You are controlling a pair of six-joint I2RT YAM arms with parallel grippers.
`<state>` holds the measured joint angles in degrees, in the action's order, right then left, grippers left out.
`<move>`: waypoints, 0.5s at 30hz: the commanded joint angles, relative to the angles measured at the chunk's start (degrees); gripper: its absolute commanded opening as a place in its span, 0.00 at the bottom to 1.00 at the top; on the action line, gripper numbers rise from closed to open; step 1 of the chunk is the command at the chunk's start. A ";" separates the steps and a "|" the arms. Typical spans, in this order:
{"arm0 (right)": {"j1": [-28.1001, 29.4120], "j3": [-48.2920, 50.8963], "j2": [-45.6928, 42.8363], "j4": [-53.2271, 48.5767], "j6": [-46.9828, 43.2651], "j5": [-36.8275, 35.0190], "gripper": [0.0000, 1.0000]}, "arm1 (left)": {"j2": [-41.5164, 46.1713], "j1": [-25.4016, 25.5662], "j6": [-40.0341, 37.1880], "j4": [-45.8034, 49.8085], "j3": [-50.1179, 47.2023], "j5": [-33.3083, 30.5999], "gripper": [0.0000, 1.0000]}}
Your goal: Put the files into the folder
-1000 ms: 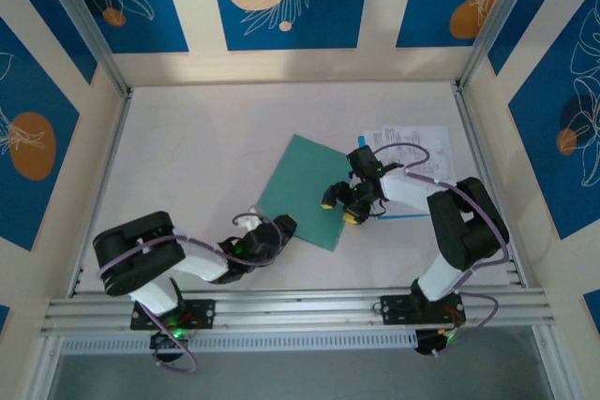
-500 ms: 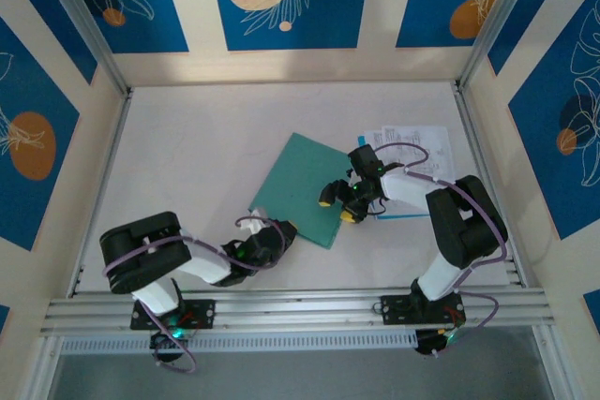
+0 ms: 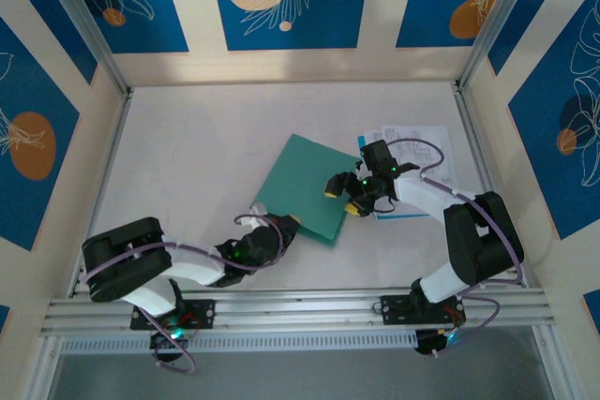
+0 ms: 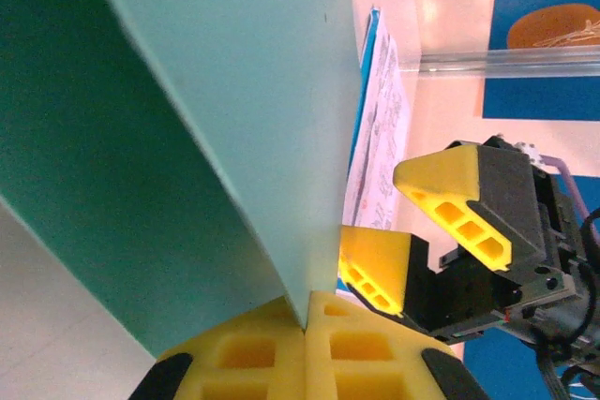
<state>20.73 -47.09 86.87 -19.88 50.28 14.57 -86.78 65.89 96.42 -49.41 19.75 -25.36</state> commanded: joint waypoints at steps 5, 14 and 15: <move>-1.23 1.30 -0.32 2.73 3.46 5.64 0.72 | -1.25 2.13 1.51 -6.17 -1.38 -1.86 0.00; -2.93 6.98 -3.20 10.78 7.72 7.50 0.43 | 1.45 2.49 1.30 -1.14 -0.68 -0.98 0.00; -2.89 7.30 -3.37 11.38 8.20 7.51 0.37 | 1.27 2.49 1.38 -1.04 -0.60 -0.79 0.00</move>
<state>17.98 -40.80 85.65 -12.58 56.27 19.35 -86.24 67.55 97.60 -51.46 18.79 -26.63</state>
